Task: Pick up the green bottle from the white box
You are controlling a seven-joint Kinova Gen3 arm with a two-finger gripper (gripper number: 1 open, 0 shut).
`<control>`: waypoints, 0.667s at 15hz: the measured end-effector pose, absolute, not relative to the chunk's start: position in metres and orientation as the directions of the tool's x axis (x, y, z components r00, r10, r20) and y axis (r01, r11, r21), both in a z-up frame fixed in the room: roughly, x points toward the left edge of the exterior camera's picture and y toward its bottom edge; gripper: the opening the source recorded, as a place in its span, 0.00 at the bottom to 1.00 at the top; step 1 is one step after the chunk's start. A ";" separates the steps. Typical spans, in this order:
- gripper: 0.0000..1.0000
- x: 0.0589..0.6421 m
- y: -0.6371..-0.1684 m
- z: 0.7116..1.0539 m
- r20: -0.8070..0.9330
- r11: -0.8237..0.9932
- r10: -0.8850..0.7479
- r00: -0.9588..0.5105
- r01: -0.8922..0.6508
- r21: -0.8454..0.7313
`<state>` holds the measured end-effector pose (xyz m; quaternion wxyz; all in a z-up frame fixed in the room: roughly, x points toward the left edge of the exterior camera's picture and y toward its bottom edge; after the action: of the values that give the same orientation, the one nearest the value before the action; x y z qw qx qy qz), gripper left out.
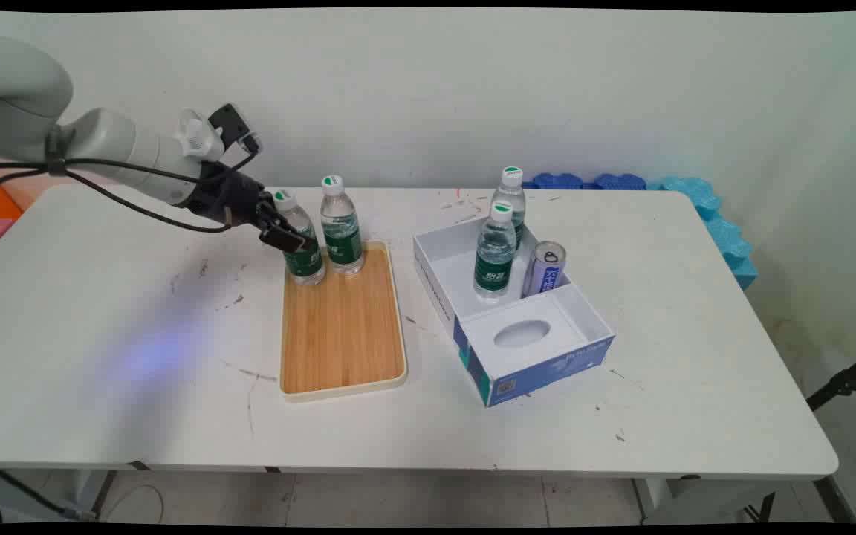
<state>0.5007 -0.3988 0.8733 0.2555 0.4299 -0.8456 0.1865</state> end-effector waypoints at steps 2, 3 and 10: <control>1.00 0.501 -0.397 0.879 0.588 0.564 -0.630 -0.508 -0.819 -0.102; 1.00 0.500 -0.396 0.884 0.585 0.568 -0.628 -0.513 -0.816 -0.106; 1.00 0.495 -0.387 0.933 0.563 0.572 -0.625 -0.541 -0.808 -0.140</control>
<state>0.4947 -0.3871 0.9331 0.2329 0.4188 -0.8555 0.1961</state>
